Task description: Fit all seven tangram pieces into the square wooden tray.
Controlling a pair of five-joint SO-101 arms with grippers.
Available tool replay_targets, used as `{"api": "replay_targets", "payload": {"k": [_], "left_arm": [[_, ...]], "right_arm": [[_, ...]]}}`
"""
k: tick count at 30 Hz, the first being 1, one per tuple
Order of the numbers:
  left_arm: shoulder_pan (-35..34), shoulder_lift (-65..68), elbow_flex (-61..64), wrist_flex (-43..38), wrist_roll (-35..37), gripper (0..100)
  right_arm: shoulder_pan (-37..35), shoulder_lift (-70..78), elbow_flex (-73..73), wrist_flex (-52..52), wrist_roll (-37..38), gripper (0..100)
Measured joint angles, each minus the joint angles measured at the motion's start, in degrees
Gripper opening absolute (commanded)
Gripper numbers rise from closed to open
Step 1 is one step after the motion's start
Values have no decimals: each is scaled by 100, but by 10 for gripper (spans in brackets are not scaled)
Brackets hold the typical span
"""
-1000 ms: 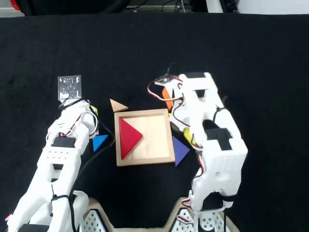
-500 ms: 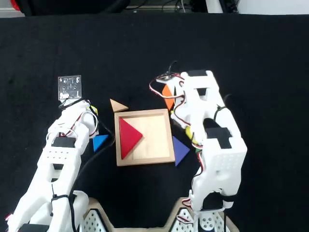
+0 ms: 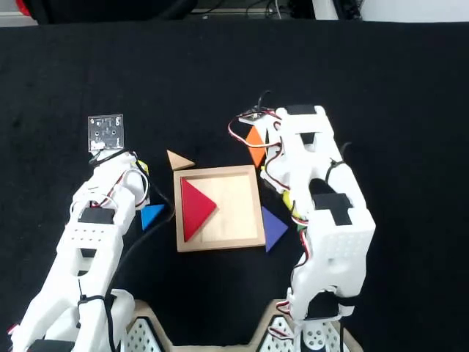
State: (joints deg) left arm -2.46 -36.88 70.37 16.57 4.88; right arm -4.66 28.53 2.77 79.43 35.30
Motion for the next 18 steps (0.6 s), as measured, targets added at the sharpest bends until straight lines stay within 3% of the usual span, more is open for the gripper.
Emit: {"api": "replay_targets", "payload": {"k": [6,18], "left_arm": [[0,0,0,0,0,40],[0,0,0,0,0,40]], "right_arm": [[0,88,-167,123,0,282],[-44,-457,-1011,1635,273,282]]}}
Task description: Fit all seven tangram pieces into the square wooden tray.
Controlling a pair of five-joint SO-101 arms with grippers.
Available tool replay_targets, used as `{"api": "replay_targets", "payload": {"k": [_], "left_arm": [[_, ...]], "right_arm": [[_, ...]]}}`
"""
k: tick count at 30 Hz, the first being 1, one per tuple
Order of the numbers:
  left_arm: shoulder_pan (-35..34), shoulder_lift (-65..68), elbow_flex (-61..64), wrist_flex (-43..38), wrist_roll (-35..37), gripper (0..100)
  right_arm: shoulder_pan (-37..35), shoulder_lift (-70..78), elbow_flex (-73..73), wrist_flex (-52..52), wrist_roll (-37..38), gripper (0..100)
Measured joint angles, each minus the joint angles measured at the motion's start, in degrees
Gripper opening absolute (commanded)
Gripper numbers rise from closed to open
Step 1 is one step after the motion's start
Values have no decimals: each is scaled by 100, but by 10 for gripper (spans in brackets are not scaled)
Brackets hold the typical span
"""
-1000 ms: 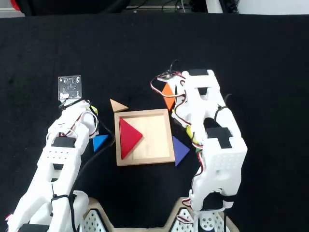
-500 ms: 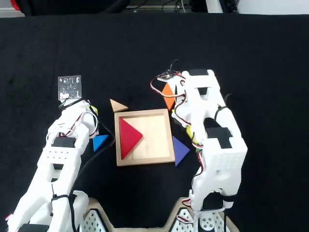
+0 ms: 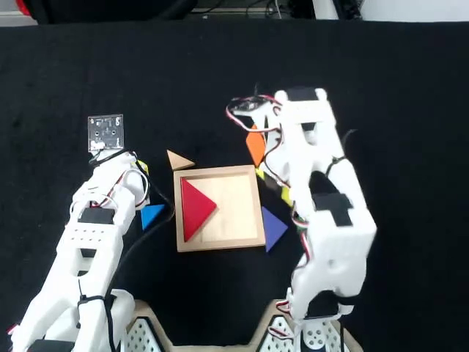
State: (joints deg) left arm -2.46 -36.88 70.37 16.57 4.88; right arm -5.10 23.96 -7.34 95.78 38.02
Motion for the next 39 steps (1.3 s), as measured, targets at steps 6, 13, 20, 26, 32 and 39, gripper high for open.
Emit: {"api": "replay_targets", "payload": {"k": [6,13,20,26,32,39], "left_arm": [[0,0,0,0,0,40],[-18,0,0,0,0,40],[-475,0,0,0,18,40],[-633,0,0,0,53,40],[-1213,0,44,0,53,40],[-1407,0,141,0,70,40]], "right_arm": [[-9,-1459,185,255,343,282],[-721,-2980,1591,114,1178,282],[-1582,-3323,2673,-695,1925,282],[-2048,-3305,3385,-1697,2734,282],[-2321,-3095,3701,-2198,3314,282],[-2532,-2699,3763,-2488,3490,282]]}}
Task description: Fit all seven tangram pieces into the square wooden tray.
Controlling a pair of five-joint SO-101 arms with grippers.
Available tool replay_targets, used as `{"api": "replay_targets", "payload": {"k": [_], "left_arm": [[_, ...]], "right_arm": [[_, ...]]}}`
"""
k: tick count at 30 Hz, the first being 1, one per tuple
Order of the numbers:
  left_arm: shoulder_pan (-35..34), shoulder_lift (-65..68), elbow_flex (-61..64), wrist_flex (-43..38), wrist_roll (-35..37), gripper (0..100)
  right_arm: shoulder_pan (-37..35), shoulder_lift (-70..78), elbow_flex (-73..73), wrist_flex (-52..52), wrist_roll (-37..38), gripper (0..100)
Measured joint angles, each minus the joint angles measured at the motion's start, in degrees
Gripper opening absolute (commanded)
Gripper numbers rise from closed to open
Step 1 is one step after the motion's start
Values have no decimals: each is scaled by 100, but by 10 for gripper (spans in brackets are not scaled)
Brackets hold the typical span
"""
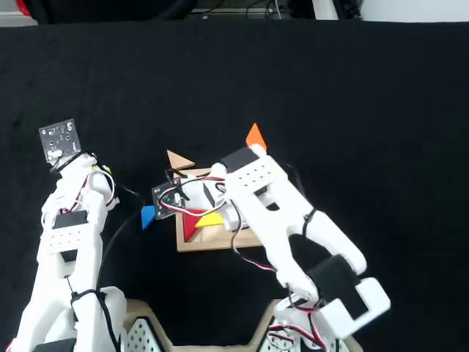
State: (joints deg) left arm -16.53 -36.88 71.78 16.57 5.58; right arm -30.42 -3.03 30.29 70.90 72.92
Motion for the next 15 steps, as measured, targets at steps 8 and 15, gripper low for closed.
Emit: {"api": "replay_targets", "payload": {"k": [8,15], "left_arm": [[0,0,0,0,0,40],[0,0,0,0,0,40]], "right_arm": [[-167,554,0,-132,-167,288],[-448,615,18,-149,-316,462]]}}
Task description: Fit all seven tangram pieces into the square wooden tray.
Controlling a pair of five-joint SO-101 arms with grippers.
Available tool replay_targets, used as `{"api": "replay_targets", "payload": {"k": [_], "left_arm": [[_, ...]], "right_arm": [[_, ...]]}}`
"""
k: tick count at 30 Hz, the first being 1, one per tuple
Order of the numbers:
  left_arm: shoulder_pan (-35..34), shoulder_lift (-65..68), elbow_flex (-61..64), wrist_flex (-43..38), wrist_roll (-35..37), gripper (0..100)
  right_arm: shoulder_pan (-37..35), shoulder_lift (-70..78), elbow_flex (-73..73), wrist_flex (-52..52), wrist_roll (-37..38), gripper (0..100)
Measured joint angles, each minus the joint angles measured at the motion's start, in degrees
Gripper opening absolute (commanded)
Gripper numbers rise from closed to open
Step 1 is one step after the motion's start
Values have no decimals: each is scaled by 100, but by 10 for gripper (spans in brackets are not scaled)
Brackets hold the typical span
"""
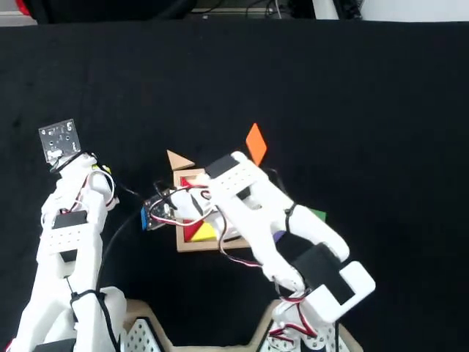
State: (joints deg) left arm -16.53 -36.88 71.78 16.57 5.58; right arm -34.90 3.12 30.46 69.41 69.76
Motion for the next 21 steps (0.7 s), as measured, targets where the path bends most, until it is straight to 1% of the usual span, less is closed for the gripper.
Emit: {"api": "replay_targets", "payload": {"k": [2,5,7,9,12,14,17,21], "left_arm": [[0,0,0,0,0,40],[0,0,0,0,0,40],[0,0,0,0,0,40],[0,0,0,0,0,40],[0,0,0,0,0,40],[0,0,0,0,0,40],[0,0,0,0,0,40],[0,0,0,0,0,40]], "right_arm": [[0,0,0,9,0,482],[-26,0,0,9,0,441],[-26,0,0,44,0,368],[0,0,-97,237,0,267],[316,-185,-484,510,-114,100],[580,-360,-659,589,-325,11],[905,-484,-703,651,-457,37],[1046,-457,-387,360,-475,24]]}}
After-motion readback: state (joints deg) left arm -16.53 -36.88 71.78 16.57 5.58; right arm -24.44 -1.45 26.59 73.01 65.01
